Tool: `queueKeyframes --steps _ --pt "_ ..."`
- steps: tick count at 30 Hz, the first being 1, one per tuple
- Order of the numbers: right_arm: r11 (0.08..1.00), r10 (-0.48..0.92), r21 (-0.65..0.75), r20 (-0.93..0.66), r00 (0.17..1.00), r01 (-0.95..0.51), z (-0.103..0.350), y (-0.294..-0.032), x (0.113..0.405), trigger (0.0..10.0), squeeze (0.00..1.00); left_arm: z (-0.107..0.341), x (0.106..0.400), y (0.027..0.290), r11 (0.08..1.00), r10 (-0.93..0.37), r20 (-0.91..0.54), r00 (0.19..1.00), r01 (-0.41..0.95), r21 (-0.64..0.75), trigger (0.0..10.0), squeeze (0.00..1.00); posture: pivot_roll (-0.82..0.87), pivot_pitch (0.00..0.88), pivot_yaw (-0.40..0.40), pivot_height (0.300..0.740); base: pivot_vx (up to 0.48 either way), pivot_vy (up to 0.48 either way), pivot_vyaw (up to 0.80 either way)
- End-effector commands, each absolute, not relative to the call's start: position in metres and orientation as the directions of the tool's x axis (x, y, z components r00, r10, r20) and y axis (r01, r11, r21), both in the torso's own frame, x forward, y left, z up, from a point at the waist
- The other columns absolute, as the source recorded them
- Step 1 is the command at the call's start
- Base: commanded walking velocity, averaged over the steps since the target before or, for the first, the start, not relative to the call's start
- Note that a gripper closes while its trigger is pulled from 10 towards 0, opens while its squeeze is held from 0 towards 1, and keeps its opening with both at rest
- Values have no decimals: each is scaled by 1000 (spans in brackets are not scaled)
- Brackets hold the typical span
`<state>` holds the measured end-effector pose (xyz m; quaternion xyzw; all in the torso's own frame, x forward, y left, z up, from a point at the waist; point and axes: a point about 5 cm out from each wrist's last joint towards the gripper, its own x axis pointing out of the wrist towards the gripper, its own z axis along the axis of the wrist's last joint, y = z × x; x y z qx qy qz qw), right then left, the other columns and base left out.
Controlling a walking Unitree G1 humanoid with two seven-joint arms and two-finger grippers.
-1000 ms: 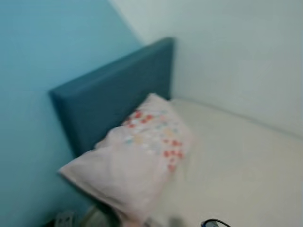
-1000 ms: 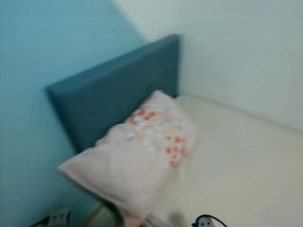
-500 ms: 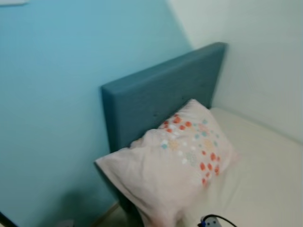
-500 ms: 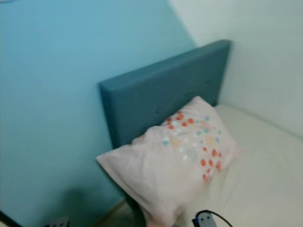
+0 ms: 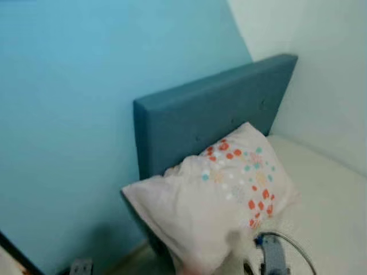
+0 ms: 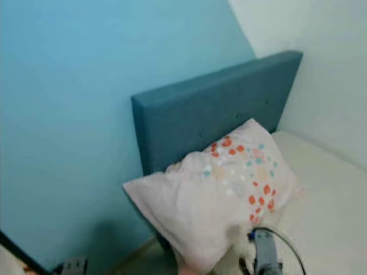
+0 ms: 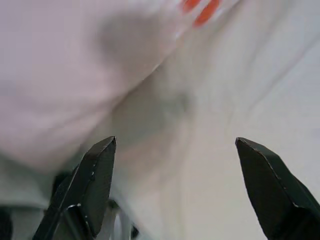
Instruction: Clean up the room
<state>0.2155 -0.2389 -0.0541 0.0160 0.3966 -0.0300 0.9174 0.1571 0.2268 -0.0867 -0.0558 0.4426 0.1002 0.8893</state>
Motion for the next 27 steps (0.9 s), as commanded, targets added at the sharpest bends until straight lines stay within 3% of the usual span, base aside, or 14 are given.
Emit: queueKeyframes --steps 1,7,10,12,19,27 --pt "994 -27 55 -696 718 91 -46 -237 228 10000 0 -78 171 232 970 146 -759 635 -241 -15 10000 0 -73 0 -58 740 0 0 0" --pt "946 78 303 -555 828 114 -18 -229 266 10000 0 -44 226 235 983 126 -592 796 -181 -34 10000 0 -76 0 -54 715 0 0 0" --pt "932 100 346 -531 842 107 -15 -227 269 10000 0 -39 232 234 986 114 -567 816 -161 -32 10000 0 -74 0 -53 710 0 0 0" --pt "886 156 455 -467 871 86 -8 -220 277 10000 0 -29 244 229 997 47 -515 856 -72 -29 10000 0 -70 0 -48 695 0 0 0" --pt "795 109 571 -463 880 202 -13 -225 270 10000 0 -34 242 216 997 -74 -534 842 58 -48 10000 0 -64 0 -47 670 0 0 0" --pt "736 55 611 -484 873 293 -23 -236 255 10000 0 -37 237 211 994 -112 -538 835 87 -71 10000 0 -58 0 -44 650 0 0 0"
